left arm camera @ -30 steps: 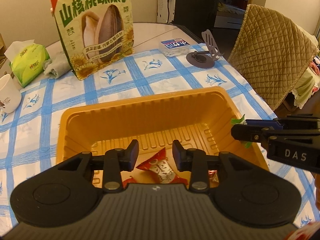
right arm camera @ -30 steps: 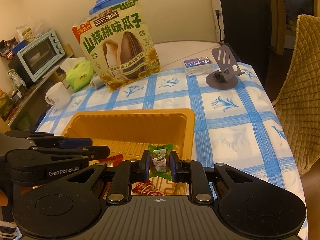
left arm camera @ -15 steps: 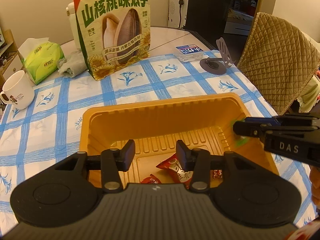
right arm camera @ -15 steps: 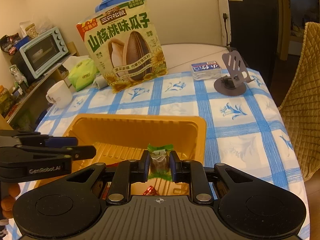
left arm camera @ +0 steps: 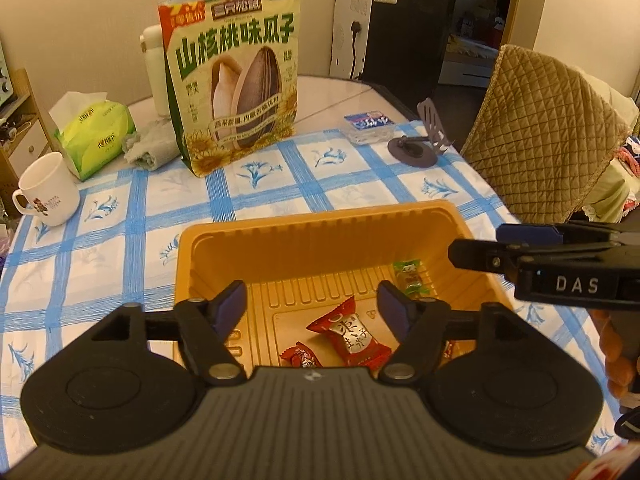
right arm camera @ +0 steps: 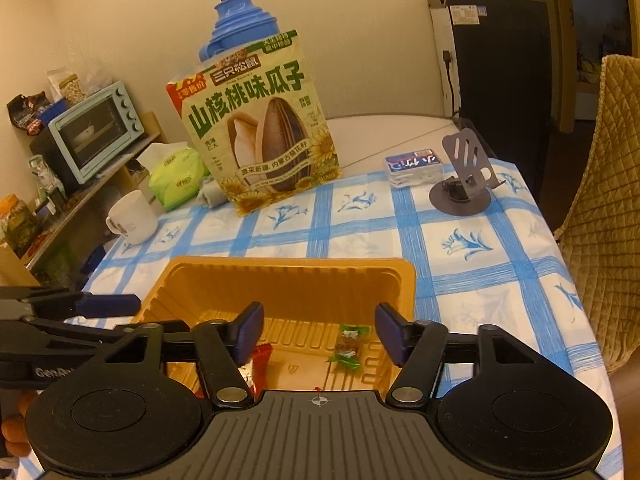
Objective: Organize snacks
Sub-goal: 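Pull both tools back from the tray toward the table edge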
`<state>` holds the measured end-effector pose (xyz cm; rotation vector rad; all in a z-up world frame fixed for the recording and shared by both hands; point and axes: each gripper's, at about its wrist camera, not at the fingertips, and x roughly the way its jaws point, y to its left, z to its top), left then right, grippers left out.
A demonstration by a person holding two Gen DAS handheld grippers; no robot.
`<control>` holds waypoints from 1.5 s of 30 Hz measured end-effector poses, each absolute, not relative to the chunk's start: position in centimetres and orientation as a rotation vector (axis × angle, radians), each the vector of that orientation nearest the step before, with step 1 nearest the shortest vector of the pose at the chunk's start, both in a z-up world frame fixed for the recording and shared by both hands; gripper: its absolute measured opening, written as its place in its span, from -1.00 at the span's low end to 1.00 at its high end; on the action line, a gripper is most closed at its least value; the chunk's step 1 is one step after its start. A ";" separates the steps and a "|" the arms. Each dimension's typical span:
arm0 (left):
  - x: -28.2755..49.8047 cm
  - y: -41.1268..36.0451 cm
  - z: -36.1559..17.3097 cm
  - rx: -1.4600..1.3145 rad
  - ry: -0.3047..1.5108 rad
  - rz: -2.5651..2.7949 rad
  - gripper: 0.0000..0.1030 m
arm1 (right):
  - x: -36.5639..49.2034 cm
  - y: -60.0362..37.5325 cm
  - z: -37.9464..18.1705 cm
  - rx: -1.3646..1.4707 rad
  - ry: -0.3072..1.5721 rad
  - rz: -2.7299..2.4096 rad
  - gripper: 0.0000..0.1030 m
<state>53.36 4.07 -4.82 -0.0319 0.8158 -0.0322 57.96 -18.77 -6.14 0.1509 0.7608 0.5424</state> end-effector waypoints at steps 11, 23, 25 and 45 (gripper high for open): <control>48.5 3.6 -1.3 -0.038 0.743 -0.043 0.74 | 53.7 -21.3 -3.2 0.183 0.704 0.564 0.73; 40.0 3.0 2.1 -0.071 0.698 -0.030 0.74 | 46.4 -24.0 0.2 0.181 0.660 0.598 0.74; 38.5 2.9 2.5 -0.078 0.694 -0.025 0.74 | 45.0 -24.4 0.6 0.175 0.653 0.605 0.74; 24.9 0.9 0.6 -0.165 0.745 0.033 0.75 | 32.9 -23.8 -0.8 0.058 0.751 0.805 0.74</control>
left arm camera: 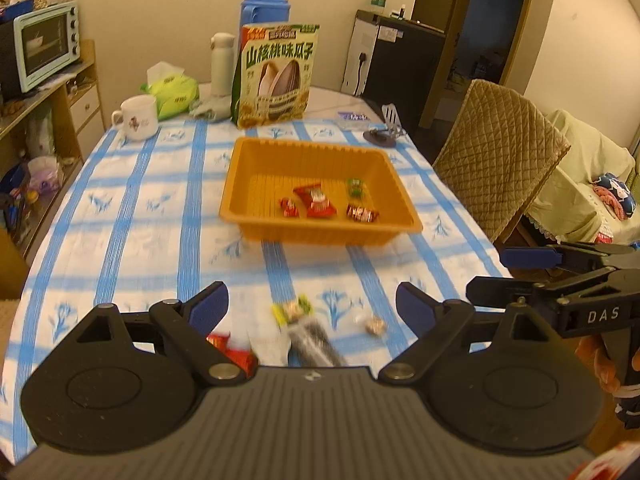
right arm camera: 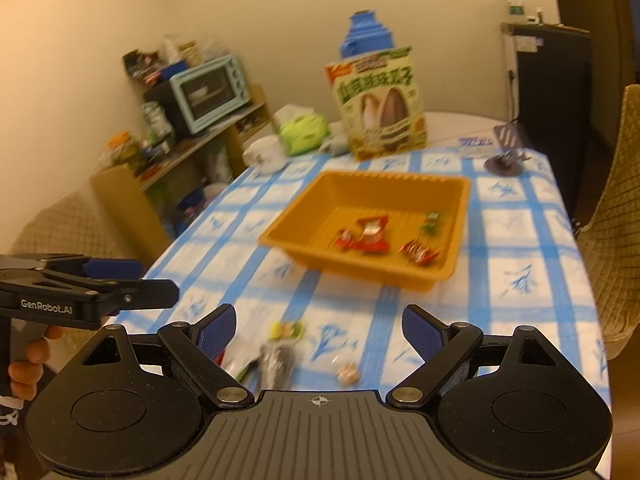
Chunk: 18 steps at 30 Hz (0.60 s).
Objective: Organize snacks
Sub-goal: 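Move both open tools toward the remaining snacks on the tablecloth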
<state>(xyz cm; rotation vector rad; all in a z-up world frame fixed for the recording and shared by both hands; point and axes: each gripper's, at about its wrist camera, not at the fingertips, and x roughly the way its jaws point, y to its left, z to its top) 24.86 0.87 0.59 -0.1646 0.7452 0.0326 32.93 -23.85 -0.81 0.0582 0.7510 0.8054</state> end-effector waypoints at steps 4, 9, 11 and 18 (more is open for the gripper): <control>23.0 0.6 -0.1 -0.168 0.760 0.043 0.74 | 31.8 -23.6 -1.8 0.045 0.780 0.825 0.74; 21.5 0.6 -1.3 -0.183 0.797 0.061 0.75 | 31.0 -23.5 -3.2 0.029 0.821 0.831 0.74; 21.1 0.6 -1.9 -0.188 0.813 0.070 0.74 | 30.8 -23.5 -3.9 0.028 0.844 0.830 0.74; 20.3 0.8 -4.1 -0.189 0.869 0.107 0.74 | 30.3 -23.3 -6.5 0.014 0.912 0.810 0.74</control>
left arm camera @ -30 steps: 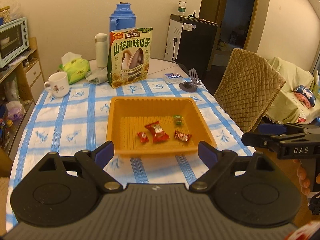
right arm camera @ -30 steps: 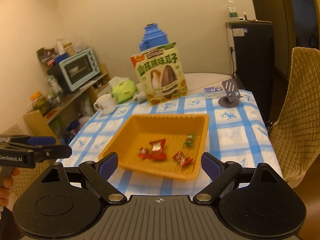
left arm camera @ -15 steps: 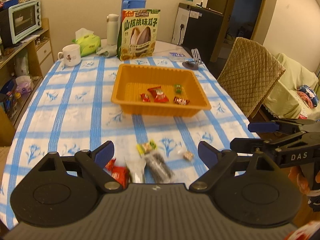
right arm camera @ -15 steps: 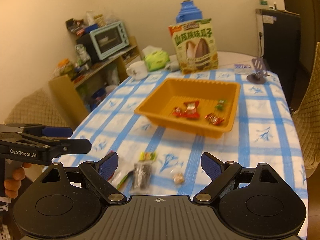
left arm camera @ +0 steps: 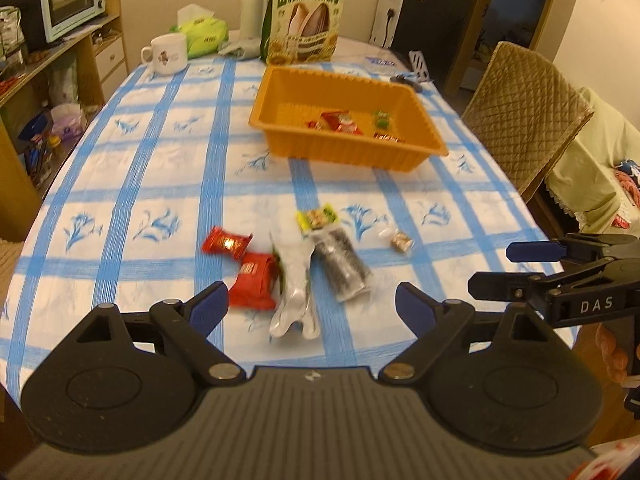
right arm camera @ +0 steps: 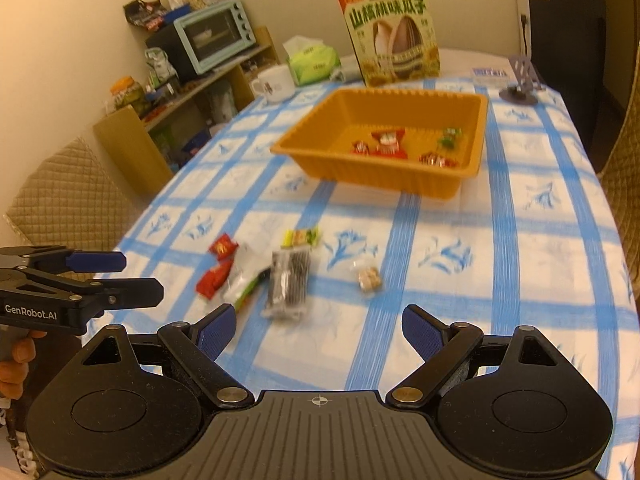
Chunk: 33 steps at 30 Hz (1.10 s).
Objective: Organize snacks
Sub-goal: 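Move both open tools toward the remaining snacks on the tablecloth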
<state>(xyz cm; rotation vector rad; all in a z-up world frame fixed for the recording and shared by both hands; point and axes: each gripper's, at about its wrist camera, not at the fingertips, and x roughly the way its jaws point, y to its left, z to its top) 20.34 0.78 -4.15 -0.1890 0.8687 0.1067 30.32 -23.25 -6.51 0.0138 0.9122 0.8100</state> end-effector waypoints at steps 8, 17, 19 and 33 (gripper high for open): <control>19.9 1.6 -5.6 -0.167 0.904 0.140 0.73 | 30.0 -21.9 -8.8 -0.015 0.967 0.802 0.74; 19.3 3.4 -6.7 -0.165 0.921 0.170 0.69 | 29.6 -19.0 -10.2 -0.052 0.987 0.813 0.73; 19.2 3.9 -6.9 -0.167 0.924 0.178 0.68 | 29.6 -18.2 -10.4 -0.062 0.982 0.812 0.73; 19.4 7.8 -7.8 -0.167 0.923 0.237 0.65 | 30.9 -13.8 -11.8 -0.116 0.926 0.766 0.22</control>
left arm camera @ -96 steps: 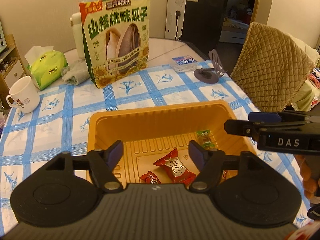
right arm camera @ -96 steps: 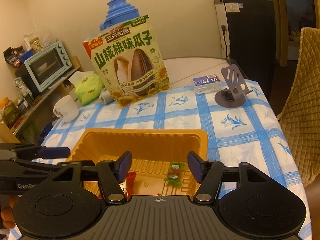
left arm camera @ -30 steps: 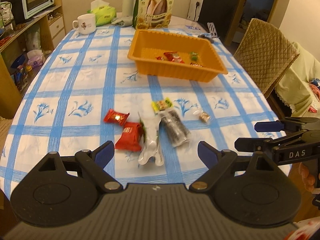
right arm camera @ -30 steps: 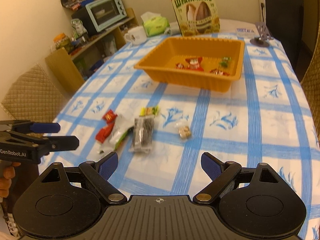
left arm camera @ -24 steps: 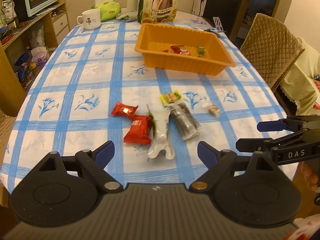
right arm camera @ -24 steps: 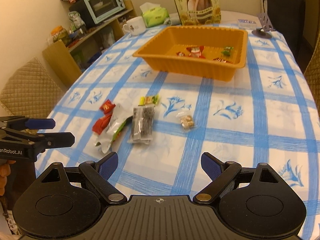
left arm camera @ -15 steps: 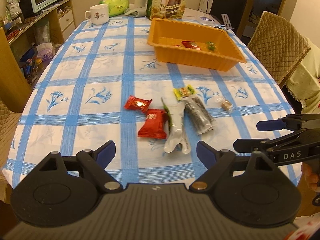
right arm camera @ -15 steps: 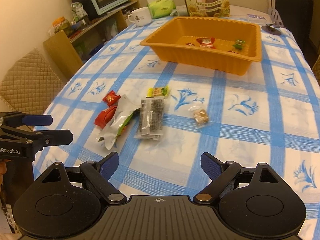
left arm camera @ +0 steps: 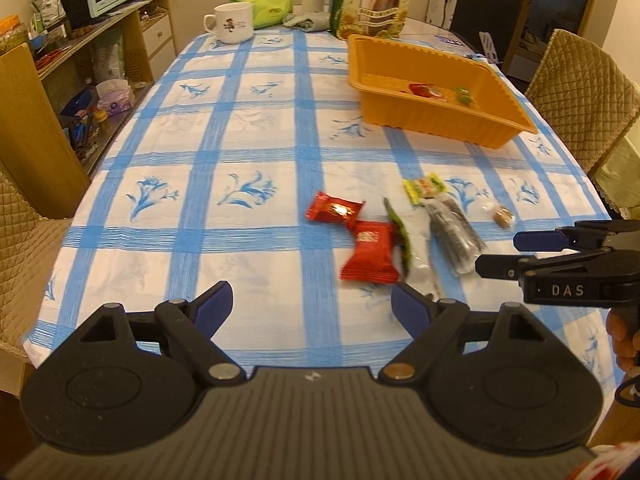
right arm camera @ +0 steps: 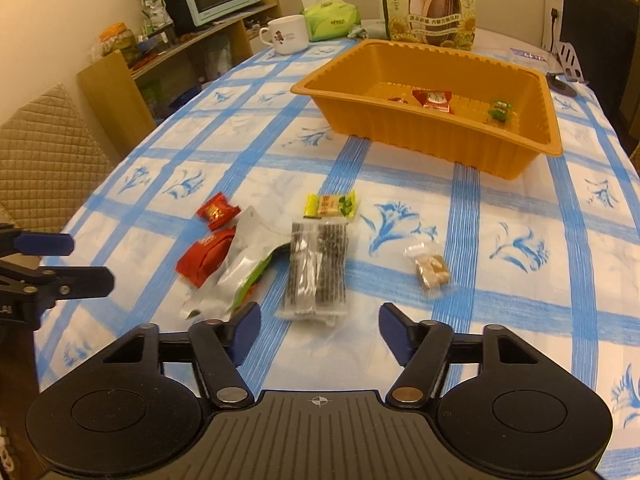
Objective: Organize snacks
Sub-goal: 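Move both open tools toward the remaining snacks on the tablecloth, then grasp the yellow-green sweet with the left tool while the right tool grasps the dark-strip packet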
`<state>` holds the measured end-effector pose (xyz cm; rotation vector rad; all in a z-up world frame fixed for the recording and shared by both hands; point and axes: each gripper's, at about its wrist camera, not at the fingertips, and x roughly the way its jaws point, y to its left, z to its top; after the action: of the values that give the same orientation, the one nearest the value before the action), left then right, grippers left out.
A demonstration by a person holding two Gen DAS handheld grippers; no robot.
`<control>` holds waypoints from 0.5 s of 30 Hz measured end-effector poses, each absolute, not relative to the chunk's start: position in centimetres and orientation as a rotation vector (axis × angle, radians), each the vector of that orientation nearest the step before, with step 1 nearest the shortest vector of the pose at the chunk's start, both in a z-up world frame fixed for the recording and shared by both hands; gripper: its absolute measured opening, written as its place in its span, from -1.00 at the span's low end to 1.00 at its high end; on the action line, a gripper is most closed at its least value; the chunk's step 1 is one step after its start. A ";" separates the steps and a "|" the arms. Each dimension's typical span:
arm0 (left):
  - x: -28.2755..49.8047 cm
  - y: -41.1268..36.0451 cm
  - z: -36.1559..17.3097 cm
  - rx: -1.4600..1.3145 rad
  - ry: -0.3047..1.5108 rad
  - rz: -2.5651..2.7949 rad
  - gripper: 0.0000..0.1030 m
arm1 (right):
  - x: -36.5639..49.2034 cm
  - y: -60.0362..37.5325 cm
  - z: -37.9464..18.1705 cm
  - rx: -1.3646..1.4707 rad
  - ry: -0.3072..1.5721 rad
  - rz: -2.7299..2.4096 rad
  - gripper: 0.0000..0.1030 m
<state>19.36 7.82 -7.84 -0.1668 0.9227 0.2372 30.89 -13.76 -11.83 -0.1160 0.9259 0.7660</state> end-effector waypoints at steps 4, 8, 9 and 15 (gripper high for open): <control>19.5 8.6 -8.0 -0.165 0.923 0.240 0.65 | 31.5 -12.6 -12.2 -0.132 0.917 0.757 0.11; 19.7 9.2 -8.1 -0.161 0.926 0.235 0.65 | 32.0 -11.4 -12.7 -0.158 0.909 0.744 0.02; 19.7 9.3 -8.2 -0.159 0.926 0.233 0.64 | 32.2 -11.1 -12.8 -0.164 0.908 0.741 -0.01; 20.2 9.9 -8.4 -0.152 0.930 0.221 0.61 | 32.7 -9.8 -13.6 -0.203 0.907 0.721 -0.11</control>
<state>20.21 9.93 -8.43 -0.1519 0.9304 0.2210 32.65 -9.75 -13.65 -0.2033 0.9074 0.7208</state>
